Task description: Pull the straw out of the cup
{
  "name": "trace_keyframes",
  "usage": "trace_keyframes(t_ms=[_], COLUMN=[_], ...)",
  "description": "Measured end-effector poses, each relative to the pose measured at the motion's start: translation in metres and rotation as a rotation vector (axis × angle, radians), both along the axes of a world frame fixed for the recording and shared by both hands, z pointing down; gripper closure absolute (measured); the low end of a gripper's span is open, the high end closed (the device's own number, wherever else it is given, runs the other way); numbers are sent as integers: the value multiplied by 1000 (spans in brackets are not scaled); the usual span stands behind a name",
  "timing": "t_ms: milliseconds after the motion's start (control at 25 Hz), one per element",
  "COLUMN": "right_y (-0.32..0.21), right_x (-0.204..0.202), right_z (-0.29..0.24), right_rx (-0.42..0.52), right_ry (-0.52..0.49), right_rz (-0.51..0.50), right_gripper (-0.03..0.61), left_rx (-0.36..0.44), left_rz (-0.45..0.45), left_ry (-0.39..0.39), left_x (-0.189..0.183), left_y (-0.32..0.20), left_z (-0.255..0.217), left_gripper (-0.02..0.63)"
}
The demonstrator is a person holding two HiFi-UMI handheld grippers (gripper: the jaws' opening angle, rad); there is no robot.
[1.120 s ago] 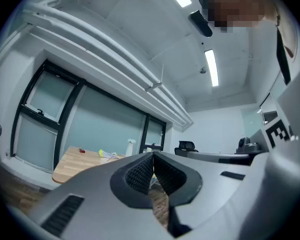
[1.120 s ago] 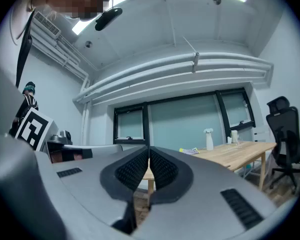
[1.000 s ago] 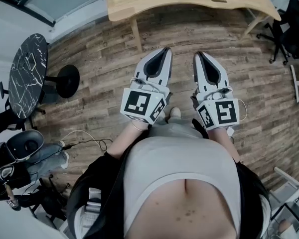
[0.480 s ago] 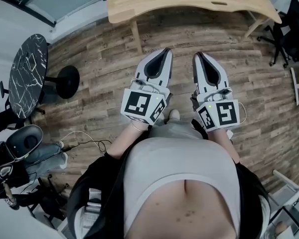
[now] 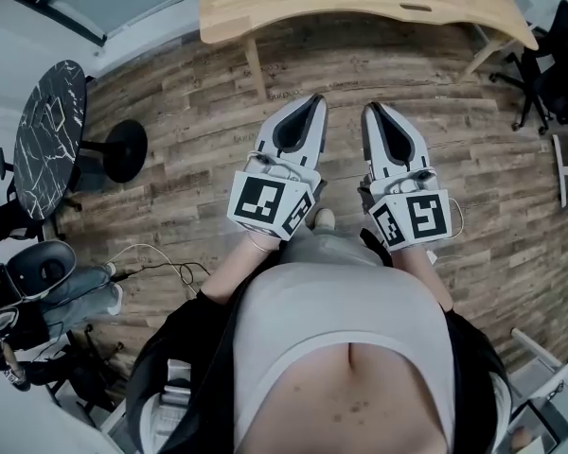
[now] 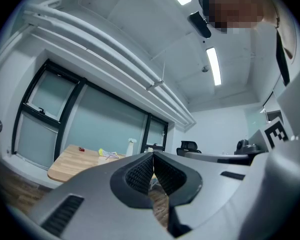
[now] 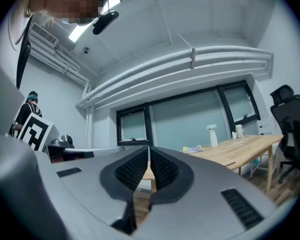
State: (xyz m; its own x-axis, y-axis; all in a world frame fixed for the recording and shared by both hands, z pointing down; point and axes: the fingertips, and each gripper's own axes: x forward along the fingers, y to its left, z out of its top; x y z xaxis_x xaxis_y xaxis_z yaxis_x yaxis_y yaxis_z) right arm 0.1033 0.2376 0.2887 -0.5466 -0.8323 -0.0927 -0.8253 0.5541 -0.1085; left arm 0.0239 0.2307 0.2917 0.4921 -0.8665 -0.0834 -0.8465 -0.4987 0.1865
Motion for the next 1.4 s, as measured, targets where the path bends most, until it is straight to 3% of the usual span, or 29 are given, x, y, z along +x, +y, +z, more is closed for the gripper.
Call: trace_keyframes(t_ms=[240, 680, 1400], right_y=[-4, -34, -164], right_x=[9, 2, -31], right_z=[5, 9, 0], right_rx=[-7, -14, -4], right_ry=[-4, -20, -6], right_rz=[-26, -54, -7], right_gripper=[543, 543, 543], left_rx=[27, 2, 3], left_rz=[-30, -43, -4], left_ry=[-16, -27, -3], left_x=[10, 7, -30], left_y=[0, -31, -167], left_z=[-3, 5, 0], left_gripper=[608, 608, 607])
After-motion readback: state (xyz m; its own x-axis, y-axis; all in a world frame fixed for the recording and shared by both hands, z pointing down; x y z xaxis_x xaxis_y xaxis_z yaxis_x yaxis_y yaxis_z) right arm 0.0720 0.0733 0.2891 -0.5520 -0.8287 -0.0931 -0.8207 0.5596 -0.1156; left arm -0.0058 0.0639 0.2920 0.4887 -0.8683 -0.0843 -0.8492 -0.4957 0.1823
